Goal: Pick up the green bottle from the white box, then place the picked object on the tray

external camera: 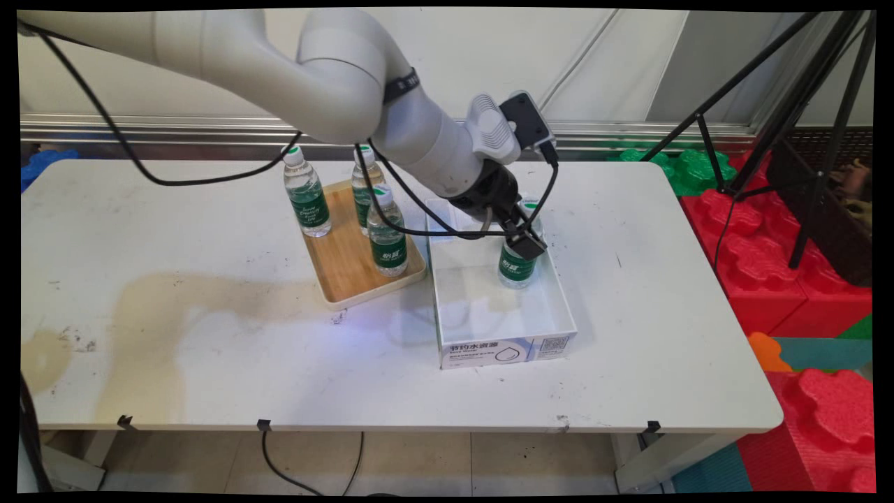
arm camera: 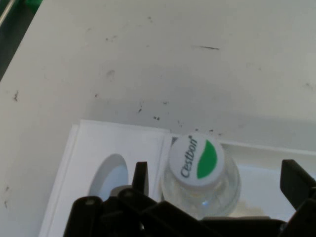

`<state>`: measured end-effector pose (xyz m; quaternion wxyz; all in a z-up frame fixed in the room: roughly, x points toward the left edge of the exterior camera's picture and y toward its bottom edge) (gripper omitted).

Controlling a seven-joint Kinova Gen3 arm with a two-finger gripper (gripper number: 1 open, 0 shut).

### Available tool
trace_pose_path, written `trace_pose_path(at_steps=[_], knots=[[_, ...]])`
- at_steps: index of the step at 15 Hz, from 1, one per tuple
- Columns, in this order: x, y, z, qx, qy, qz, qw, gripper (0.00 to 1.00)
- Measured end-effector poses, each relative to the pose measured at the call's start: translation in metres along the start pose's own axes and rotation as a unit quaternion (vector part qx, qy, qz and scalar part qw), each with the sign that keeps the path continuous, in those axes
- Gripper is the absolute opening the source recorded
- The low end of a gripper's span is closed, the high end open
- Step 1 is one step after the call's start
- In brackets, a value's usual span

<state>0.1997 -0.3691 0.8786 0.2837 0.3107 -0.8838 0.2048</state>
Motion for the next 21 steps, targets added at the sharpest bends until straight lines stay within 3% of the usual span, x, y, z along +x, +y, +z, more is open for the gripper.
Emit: trace_pose_path(at_steps=[6,7,14,18,21], knots=[[0.000,-0.009,0.023,-0.007,-0.012,0.007,0.9999,1.00],[-0.001,-0.010,0.025,-0.007,-0.015,0.007,0.9998,0.00],[-0.005,-0.015,0.019,-0.012,-0.013,0.017,0.9997,0.00],[-0.006,-0.014,-0.006,-0.016,0.005,0.023,0.9996,0.00],[-0.007,-0.014,-0.043,-0.017,0.029,0.026,0.9991,0.00]])
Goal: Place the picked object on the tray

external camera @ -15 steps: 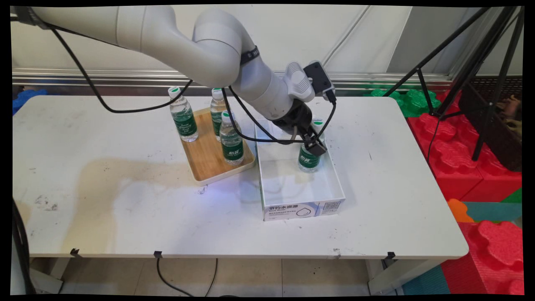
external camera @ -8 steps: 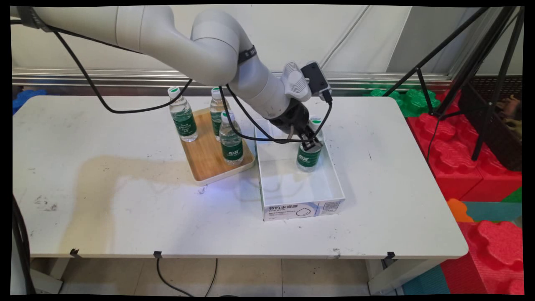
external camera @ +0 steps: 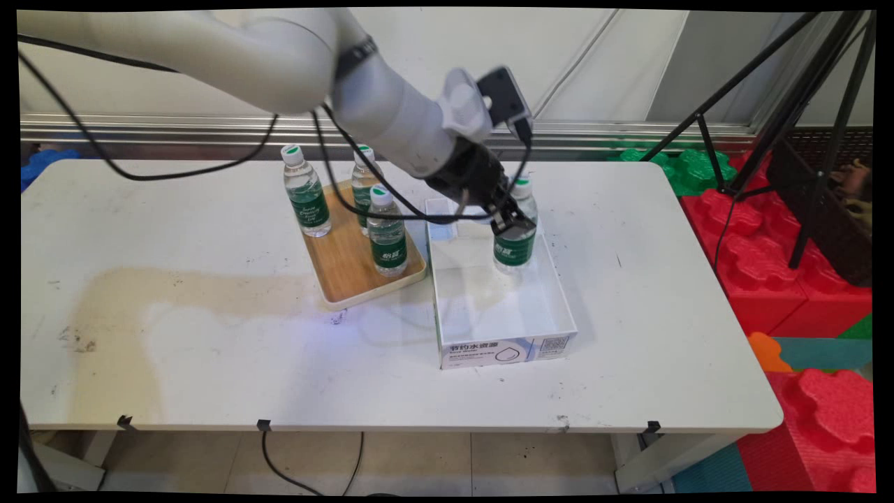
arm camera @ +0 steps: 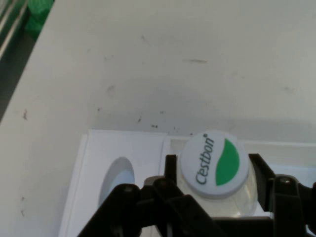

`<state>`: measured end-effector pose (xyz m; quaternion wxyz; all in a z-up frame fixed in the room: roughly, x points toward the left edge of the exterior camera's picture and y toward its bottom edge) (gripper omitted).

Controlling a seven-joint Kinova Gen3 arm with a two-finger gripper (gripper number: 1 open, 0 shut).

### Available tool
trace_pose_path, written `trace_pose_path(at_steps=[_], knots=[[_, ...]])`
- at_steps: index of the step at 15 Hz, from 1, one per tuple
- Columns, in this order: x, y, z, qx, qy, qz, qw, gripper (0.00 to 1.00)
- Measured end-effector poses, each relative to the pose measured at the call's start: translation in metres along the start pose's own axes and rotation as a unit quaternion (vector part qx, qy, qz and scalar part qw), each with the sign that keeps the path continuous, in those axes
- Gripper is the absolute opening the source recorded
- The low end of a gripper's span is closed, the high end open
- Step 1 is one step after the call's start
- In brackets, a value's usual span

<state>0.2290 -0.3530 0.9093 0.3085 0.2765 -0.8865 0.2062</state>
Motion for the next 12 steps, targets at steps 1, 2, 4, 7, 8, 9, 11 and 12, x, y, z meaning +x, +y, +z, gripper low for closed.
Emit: trace_pose_path(at_steps=[1,2,4,7,8,9,11,12], knots=[[0.000,0.000,-0.014,0.000,0.008,0.002,1.0000,0.00],[0.000,-0.001,-0.029,0.001,0.015,0.004,0.9999,0.00],[-0.002,-0.002,-0.050,0.000,0.025,0.007,0.9997,0.00],[-0.007,-0.002,-0.083,-0.003,0.036,0.009,0.9993,0.00],[-0.009,-0.002,-0.091,-0.004,0.038,0.010,0.9992,0.00],[-0.012,-0.002,-0.101,-0.005,0.039,0.010,0.9992,0.00],[-0.021,-0.002,-0.122,-0.006,0.041,0.008,0.9991,0.00],[-0.025,-0.002,-0.129,-0.006,0.041,0.007,0.9991,0.00]])
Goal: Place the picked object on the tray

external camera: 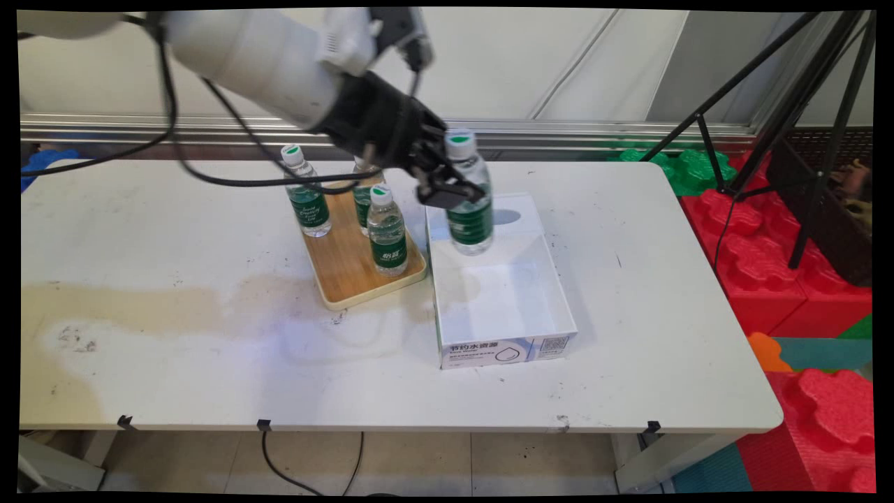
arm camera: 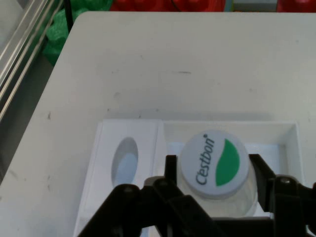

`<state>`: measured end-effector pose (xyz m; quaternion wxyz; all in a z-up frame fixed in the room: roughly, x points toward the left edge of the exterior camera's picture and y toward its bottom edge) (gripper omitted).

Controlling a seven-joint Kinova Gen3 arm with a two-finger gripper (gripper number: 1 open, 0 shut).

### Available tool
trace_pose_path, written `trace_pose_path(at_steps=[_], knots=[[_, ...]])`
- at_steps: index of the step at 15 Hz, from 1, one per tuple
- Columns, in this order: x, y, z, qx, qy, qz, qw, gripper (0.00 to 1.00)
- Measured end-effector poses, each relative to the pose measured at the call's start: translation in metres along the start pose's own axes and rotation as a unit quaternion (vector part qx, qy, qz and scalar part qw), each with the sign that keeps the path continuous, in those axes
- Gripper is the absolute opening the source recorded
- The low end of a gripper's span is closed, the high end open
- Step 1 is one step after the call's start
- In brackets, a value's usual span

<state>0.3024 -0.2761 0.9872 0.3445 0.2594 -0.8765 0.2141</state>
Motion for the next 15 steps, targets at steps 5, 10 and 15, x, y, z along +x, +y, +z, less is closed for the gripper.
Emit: trace_pose_path(at_steps=[5,10,15], knots=[[-0.025,-0.003,-0.046,0.010,-0.007,-0.009,0.9999,0.00],[-0.064,-0.012,-0.090,0.032,-0.034,-0.025,0.9986,0.00],[-0.090,-0.023,-0.112,0.051,-0.055,-0.038,0.9965,0.00]])
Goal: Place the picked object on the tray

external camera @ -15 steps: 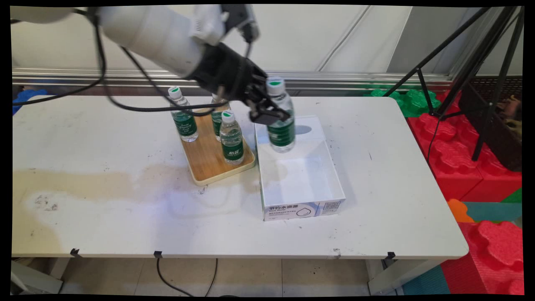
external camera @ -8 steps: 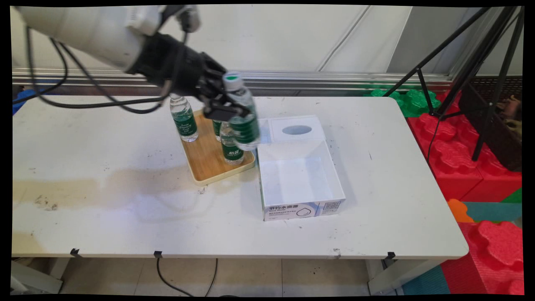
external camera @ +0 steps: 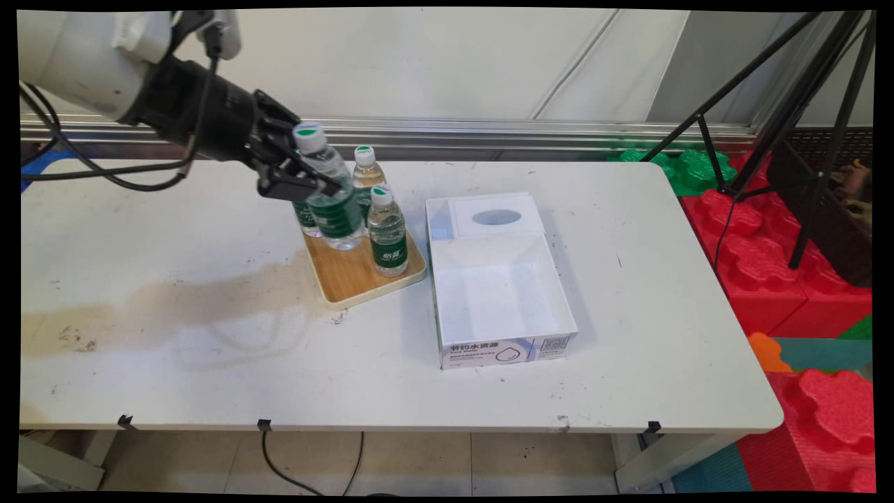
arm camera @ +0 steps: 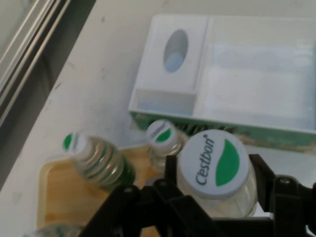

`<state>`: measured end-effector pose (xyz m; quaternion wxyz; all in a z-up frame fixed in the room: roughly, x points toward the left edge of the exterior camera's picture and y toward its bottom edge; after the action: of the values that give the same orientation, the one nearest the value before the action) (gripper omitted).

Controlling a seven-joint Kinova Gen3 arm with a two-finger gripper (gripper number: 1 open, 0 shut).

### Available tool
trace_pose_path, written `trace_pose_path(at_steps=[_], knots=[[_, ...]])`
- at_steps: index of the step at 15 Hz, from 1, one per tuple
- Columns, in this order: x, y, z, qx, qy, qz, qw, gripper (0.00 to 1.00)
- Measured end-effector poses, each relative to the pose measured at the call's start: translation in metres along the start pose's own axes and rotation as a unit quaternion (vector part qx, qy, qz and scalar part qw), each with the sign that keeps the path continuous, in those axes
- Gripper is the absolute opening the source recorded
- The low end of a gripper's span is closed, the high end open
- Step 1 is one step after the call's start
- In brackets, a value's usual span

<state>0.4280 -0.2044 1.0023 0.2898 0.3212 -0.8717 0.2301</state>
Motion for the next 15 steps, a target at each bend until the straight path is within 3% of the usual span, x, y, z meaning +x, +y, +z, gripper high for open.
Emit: trace_pose_path(at_steps=[7,15], knots=[[-0.029,-0.025,0.000,0.028,-0.024,-0.023,0.9991,0.00],[-0.051,-0.040,0.045,0.025,-0.041,-0.028,0.9984,0.00]])
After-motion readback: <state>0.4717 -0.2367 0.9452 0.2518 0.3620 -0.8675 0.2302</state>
